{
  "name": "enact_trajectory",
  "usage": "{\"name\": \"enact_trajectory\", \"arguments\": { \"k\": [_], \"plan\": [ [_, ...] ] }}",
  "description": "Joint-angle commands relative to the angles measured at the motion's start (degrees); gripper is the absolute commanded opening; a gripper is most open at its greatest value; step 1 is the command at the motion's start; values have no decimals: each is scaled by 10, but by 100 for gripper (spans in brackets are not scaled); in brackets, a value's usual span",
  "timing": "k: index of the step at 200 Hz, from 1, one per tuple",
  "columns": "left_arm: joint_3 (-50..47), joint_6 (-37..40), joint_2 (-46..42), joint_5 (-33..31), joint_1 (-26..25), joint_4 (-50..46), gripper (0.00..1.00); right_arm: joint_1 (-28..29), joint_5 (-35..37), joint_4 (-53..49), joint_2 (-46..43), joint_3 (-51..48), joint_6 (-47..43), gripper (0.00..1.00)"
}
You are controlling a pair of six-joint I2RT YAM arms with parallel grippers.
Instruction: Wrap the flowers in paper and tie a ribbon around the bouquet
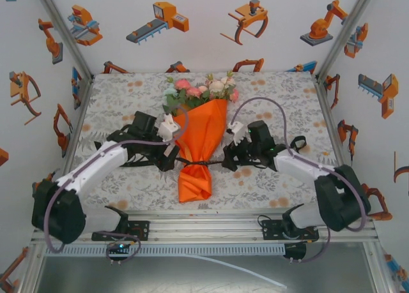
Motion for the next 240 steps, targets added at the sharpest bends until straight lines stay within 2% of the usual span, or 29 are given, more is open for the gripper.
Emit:
{"name": "enact_trajectory", "arguments": {
  "k": [1, 27, 51, 63, 78, 87, 91, 99, 103, 115, 124, 151, 170, 178, 191, 212, 230, 240],
  "plan": [
    [-7, 109, 43, -36, -3, -4, 89, 9, -58, 69, 39, 3, -87, 70],
    [-15, 132, 69, -14, -5, 56, 94, 17, -98, 145, 84, -11, -77, 69],
    [-6, 130, 104, -3, -12, 78, 93, 23, -124, 196, 130, -9, -41, 60],
    [-7, 129, 124, 0, -15, 86, 86, 24, -126, 237, 143, -19, -19, 52],
    [-4, 131, 148, -5, -17, 84, 69, 24, -122, 276, 148, -33, 6, 40],
    [-1, 131, 157, -8, -18, 81, 52, 24, -115, 292, 145, -40, 25, 28],
    [-1, 131, 159, -10, -19, 80, 41, 24, -108, 300, 143, -44, 37, 21],
    [-1, 128, 159, -19, -20, 80, 13, 24, -89, 315, 141, -51, 66, 1],
    [-1, 123, 157, -28, -21, 80, 0, 24, -78, 322, 139, -55, 83, 0],
    [-6, 90, 138, -69, -20, 93, 0, 23, -25, 339, 132, -69, 153, 0],
    [-10, 41, 122, -118, -18, 107, 0, 24, 24, 342, 124, -81, 211, 0],
    [-25, -108, 85, -207, 16, 105, 0, 15, 165, 337, 96, -130, 329, 0],
    [-65, -192, 42, -247, 48, 127, 0, -27, 223, 311, 82, -161, 410, 0],
    [-74, -215, 25, -270, 60, 123, 0, -52, 233, 291, 79, -168, 443, 0],
    [-88, -226, -2, -260, 79, 131, 0, -82, 241, 242, 73, -162, 454, 0],
    [-81, -239, -9, -248, 85, 136, 0, -86, 246, 188, 56, -135, 431, 0],
    [-67, -231, -6, -230, 87, 132, 0, -84, 210, 182, 34, -112, 412, 0],
    [-61, -228, -18, -196, 86, 135, 0, -82, 149, 198, 19, -102, 391, 0]
  ]
}}
